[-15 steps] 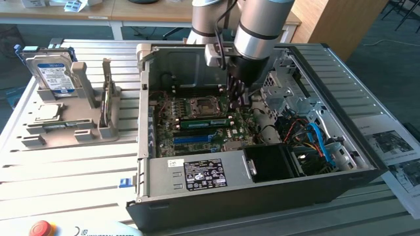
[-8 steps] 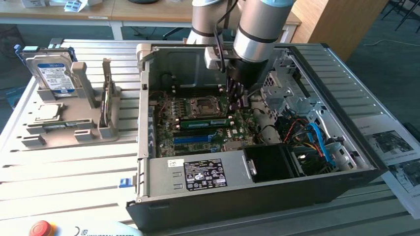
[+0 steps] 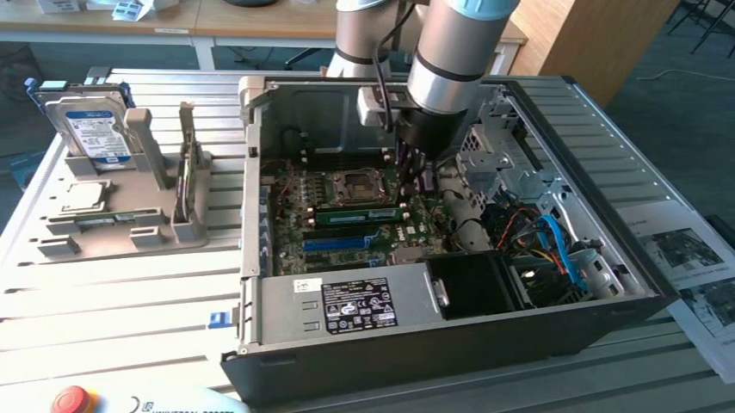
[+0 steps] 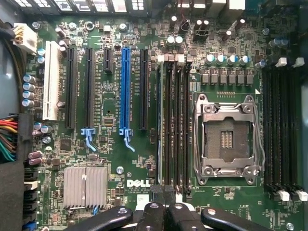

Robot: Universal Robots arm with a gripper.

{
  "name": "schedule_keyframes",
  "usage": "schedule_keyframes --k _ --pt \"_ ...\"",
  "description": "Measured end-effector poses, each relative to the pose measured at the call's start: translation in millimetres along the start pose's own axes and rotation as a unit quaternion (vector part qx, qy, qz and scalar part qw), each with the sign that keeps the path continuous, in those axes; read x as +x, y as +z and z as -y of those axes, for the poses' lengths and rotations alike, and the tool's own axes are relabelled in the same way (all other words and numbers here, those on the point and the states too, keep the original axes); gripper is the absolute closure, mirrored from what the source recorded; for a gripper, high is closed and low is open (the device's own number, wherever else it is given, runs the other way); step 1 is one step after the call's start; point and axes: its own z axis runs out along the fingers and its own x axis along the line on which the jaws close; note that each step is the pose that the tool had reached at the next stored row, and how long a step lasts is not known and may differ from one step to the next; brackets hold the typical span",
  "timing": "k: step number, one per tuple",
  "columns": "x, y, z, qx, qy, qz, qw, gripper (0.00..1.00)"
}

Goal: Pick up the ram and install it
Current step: 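Press down the ram until it locks into place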

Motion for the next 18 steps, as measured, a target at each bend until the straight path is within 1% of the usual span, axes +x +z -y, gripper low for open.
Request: schedule_keyframes --k 4,10,18 --pt "0.1 3.0 0.1 0.0 0.0 0.0 1.0 0.9" --pt "0.0 3.0 0.3 0.0 0.0 0.0 1.0 0.9" --pt "0.0 2.8 4.8 0.0 0.0 0.0 1.0 0.9"
